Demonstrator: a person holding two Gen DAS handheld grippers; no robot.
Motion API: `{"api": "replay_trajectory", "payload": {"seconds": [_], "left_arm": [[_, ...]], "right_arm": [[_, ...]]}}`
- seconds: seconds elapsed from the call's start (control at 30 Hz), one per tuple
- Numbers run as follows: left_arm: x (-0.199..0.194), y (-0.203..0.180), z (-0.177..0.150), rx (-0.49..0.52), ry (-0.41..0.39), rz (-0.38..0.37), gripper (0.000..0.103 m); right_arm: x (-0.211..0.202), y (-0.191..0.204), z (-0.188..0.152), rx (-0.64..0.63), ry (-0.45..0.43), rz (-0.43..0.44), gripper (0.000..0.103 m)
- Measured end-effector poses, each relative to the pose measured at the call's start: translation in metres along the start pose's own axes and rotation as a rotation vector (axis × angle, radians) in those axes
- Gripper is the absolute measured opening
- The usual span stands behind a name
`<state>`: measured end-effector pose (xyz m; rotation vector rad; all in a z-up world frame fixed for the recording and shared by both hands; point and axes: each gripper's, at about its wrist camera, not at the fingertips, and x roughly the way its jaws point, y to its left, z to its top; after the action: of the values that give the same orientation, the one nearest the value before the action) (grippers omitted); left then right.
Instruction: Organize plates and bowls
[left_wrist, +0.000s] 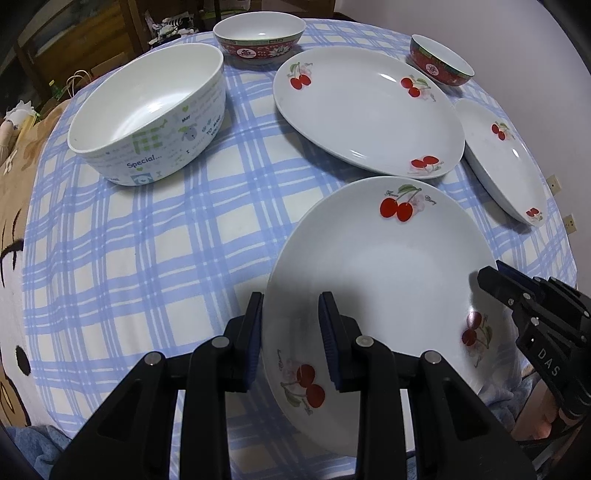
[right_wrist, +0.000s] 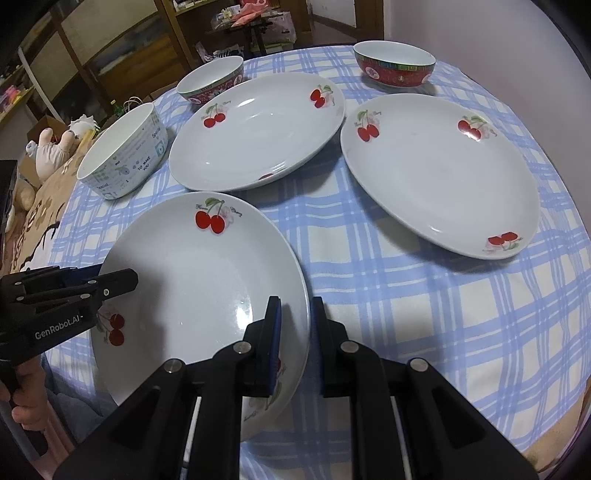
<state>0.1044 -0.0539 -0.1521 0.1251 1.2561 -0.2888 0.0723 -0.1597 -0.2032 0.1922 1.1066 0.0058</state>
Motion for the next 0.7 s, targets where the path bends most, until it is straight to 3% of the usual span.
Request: {"api": "replay_trajectory", "payload": {"seconds": [0.37,0.7], "left_arm": [[0.000,-0.008,-0.001,0.060,-0.014,0.060,0.029],[-0.016,0.012,0.002,-0.003,-0.072,0.095,0.030]], "right_arm": [[-0.001,0.003,0.000,-0.018,-0.013,-0.009,0.016],[-0.015,0.005,0.003,-0.035,-0.083,-0.044,0.016]]}}
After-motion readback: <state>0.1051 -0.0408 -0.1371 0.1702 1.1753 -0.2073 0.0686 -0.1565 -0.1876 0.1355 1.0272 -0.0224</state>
